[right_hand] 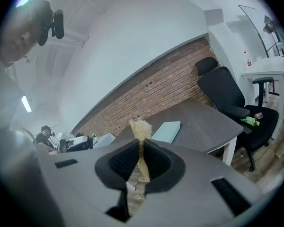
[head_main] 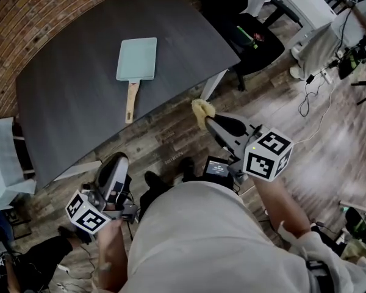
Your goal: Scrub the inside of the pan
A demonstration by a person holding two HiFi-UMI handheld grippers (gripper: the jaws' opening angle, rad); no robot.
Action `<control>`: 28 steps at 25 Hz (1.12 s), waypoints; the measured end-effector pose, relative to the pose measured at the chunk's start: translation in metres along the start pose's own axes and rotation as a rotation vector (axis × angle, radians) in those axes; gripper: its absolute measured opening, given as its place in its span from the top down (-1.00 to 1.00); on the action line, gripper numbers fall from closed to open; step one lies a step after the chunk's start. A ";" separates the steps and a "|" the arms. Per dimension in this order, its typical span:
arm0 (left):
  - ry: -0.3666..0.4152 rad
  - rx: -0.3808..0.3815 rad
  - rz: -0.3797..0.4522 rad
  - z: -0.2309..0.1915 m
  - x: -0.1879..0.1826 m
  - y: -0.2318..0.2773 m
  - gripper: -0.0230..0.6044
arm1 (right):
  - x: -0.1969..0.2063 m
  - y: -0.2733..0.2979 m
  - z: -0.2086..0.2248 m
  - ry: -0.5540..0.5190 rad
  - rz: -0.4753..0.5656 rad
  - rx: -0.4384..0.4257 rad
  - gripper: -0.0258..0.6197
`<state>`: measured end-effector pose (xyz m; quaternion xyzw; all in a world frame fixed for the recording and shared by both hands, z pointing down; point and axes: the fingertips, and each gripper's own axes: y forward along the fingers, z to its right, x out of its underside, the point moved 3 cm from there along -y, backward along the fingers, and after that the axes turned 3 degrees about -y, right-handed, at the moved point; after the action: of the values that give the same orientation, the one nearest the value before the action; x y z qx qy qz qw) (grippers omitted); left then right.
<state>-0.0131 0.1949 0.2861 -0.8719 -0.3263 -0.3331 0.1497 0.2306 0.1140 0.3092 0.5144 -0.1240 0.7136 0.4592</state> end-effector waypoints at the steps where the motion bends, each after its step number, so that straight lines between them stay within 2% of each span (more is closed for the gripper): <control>1: 0.012 0.016 0.000 0.006 -0.004 -0.003 0.78 | -0.003 -0.002 -0.007 0.005 0.011 -0.003 0.81; 6: 0.042 0.056 -0.014 0.019 -0.027 -0.023 0.78 | -0.012 -0.001 -0.040 0.020 0.042 -0.004 0.81; 13: 0.024 0.085 -0.070 0.001 -0.053 -0.040 0.78 | -0.022 0.028 -0.078 0.008 0.042 0.026 0.81; 19: 0.012 0.129 -0.116 -0.004 -0.051 -0.039 0.78 | -0.026 0.029 -0.087 -0.011 0.069 0.080 0.81; 28: 0.009 0.170 -0.145 -0.002 -0.050 -0.036 0.78 | -0.026 0.029 -0.091 -0.008 0.078 0.114 0.81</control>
<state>-0.0661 0.1969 0.2551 -0.8288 -0.4148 -0.3180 0.2000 0.1529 0.1439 0.2556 0.5374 -0.1051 0.7348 0.4003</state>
